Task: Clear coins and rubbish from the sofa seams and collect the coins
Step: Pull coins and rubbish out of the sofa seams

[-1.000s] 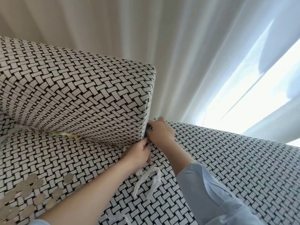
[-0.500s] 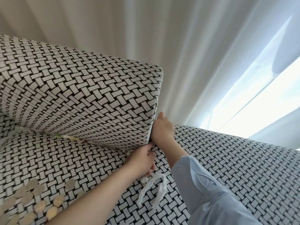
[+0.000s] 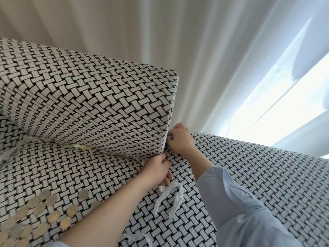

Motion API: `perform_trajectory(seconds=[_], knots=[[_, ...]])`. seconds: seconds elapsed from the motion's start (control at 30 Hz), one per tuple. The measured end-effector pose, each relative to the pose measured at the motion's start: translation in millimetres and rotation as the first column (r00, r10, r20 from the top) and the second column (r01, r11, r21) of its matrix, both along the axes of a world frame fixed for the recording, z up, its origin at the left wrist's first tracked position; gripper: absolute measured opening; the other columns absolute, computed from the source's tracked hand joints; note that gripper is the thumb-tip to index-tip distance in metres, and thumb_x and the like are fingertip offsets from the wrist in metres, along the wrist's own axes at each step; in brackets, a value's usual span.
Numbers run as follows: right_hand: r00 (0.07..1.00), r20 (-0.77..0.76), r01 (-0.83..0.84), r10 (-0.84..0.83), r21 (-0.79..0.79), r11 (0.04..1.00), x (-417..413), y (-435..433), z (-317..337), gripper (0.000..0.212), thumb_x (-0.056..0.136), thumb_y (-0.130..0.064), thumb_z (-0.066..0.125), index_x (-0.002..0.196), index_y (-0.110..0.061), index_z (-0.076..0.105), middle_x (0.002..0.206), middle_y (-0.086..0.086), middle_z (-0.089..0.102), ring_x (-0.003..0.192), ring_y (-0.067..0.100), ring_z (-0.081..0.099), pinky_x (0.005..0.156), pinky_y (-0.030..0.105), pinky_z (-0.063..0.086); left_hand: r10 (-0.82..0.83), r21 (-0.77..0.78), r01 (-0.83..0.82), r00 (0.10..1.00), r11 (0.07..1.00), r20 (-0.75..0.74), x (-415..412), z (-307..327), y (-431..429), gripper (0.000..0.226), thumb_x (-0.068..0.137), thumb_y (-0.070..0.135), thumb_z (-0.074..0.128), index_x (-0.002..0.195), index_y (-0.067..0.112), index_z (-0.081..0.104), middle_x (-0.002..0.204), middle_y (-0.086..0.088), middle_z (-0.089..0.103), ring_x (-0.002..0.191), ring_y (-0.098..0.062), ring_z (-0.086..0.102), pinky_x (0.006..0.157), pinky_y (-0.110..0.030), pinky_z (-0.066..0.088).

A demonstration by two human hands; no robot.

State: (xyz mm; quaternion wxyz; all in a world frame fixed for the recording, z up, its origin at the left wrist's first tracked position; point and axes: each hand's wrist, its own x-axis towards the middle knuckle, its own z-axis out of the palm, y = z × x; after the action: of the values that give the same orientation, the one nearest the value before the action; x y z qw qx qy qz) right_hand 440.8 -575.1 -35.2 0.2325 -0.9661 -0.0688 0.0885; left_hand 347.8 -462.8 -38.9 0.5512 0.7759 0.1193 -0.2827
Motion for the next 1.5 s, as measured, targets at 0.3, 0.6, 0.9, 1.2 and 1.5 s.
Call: perform_trajectory(seconds=[0.3, 0.6, 0.9, 1.2, 1.5], knots=[[0.984, -0.181, 0.061, -0.003, 0.315, 0.947, -12, -9, 16, 0.011, 0.087, -0.016, 0.054, 0.084, -0.022, 0.064, 0.096, 0.003, 0.068, 0.095, 0.023, 0.061, 0.09, 0.041, 0.049, 0.054, 0.0, -0.054, 0.998, 0.999, -0.034, -2, 12, -2, 0.053, 0.101, 0.011, 0.029, 0.152, 0.02, 0.024, 0.067, -0.005, 0.063, 0.05, -0.015, 0.06, 0.051, -0.026, 0.05], [0.912, -0.382, 0.366, -0.152, 0.587, 0.722, -14, -18, 22, 0.006, 0.092, -0.019, 0.054, 0.091, -0.017, 0.059, 0.084, -0.001, 0.057, 0.078, 0.016, 0.05, 0.074, 0.032, 0.045, 0.05, 0.005, -0.05, 0.998, 0.999, -0.034, -4, 14, -3, 0.05, 0.101, 0.011, 0.03, 0.151, 0.016, 0.028, 0.069, -0.006, 0.063, 0.052, -0.016, 0.061, 0.049, -0.025, 0.05], [0.875, -0.481, 0.391, -0.054, 0.636, 0.665, -21, -11, 32, 0.009, 0.092, -0.002, 0.047, 0.089, -0.01, 0.051, 0.075, 0.0, 0.054, 0.053, 0.0, 0.056, 0.051, 0.013, 0.044, 0.115, -0.01, -0.116, 0.992, 0.993, -0.046, -10, 23, -1, 0.033, 0.098, 0.024, 0.035, 0.093, 0.005, 0.061, 0.072, -0.012, 0.07, 0.056, -0.02, 0.062, 0.055, -0.029, 0.048], [0.194, -0.899, 0.063, 0.394, 0.412, 0.909, -48, -19, 53, 0.035, 0.095, -0.008, 0.056, 0.126, 0.007, 0.054, 0.104, 0.015, 0.066, 0.069, 0.017, 0.07, 0.058, 0.024, 0.058, 0.037, 0.127, -0.032, 0.998, 0.991, -0.041, -12, 27, 4, 0.056, 0.101, 0.043, 0.016, 0.091, 0.006, 0.057, 0.091, -0.01, 0.061, 0.081, -0.022, 0.057, 0.074, -0.032, 0.046], [0.683, -0.727, 0.096, 0.079, 0.196, 0.976, -21, -22, 50, 0.021, 0.086, -0.006, 0.065, 0.106, 0.002, 0.068, 0.079, 0.009, 0.074, 0.068, 0.02, 0.073, 0.067, 0.035, 0.062, 0.065, 0.086, -0.065, 0.998, 0.994, -0.006, -15, 25, 10, 0.029, 0.089, 0.02, 0.066, 0.118, 0.018, 0.061, 0.113, -0.003, 0.066, 0.096, -0.016, 0.066, 0.073, -0.025, 0.054]])
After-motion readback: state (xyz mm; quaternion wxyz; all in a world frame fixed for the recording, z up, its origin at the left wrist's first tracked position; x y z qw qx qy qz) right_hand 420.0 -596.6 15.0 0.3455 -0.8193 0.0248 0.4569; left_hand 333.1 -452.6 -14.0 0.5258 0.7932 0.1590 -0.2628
